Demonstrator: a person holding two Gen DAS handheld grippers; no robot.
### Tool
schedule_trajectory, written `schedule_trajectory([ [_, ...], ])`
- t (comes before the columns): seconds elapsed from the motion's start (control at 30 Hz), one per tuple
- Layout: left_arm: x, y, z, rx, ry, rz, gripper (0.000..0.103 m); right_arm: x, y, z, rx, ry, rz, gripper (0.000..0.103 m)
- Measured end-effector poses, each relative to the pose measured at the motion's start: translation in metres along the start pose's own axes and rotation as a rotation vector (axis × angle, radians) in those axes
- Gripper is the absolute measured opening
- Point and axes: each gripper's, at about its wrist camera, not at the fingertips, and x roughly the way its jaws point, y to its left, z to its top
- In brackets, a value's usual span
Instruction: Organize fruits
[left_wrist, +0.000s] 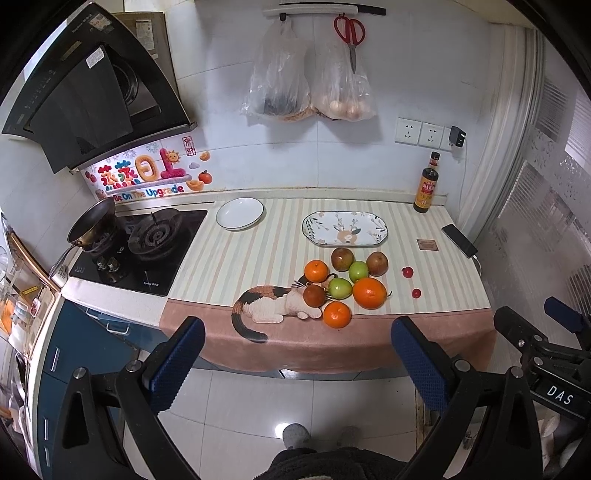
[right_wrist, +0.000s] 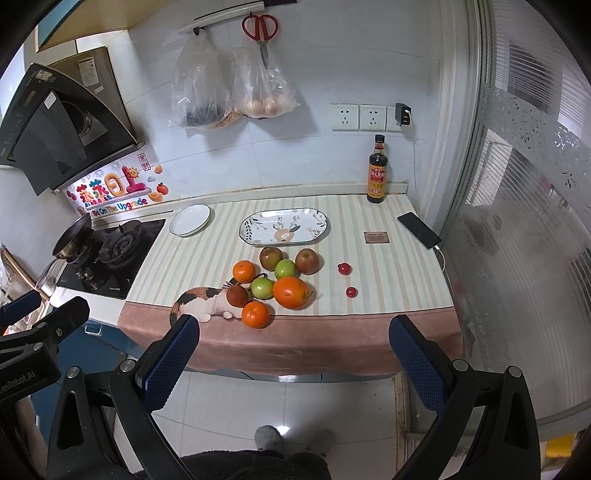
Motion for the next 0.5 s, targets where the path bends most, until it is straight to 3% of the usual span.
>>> schedule_trajectory([
  [0.5, 0.0011, -0.0010, 0.0033, -0.005, 0.000, 0.001, 0.103, 0.0047, 0.0042, 0.0025, -0.007, 0.006, 0.009, 0.103],
])
